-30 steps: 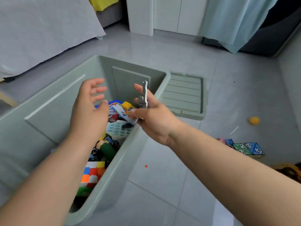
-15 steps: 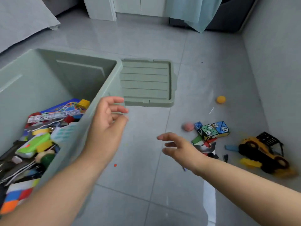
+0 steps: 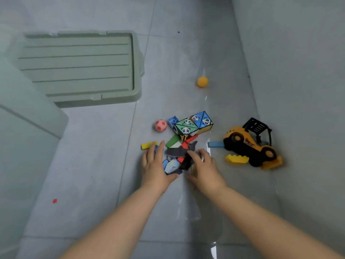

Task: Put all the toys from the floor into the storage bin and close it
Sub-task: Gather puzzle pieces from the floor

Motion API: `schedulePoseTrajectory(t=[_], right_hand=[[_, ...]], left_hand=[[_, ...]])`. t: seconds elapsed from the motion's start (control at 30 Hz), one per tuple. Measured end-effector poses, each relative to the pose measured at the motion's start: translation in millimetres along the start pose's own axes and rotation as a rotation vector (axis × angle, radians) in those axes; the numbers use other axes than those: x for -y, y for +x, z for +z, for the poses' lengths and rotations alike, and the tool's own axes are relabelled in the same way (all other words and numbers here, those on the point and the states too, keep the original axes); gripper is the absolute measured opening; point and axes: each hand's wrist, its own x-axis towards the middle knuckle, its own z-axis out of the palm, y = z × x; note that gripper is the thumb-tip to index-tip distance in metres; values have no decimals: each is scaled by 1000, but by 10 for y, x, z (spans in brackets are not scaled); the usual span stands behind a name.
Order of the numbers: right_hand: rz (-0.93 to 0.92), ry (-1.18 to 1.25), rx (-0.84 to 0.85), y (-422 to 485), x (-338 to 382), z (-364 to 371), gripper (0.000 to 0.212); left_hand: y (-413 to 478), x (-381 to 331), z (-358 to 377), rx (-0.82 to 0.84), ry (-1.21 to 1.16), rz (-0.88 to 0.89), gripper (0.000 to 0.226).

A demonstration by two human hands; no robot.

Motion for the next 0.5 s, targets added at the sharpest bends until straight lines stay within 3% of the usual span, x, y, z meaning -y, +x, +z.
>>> schedulePoseTrajectory(t=[0.17,0.3,0.4,0.5], right_hand=[[-91,64,-14,144,-40,11,41],[-49,141,-107,148,-60,60,26],[5,162,-183,101,-23,63,35],[85,87,-194,-6,-3,105,62]], left_hand=[[119,89,139,95,200,51,107],[54,29,243,22,168,52,80],[-22,35,291,-93,195,57,63],[-112,94,326,-98,310,-27,70]])
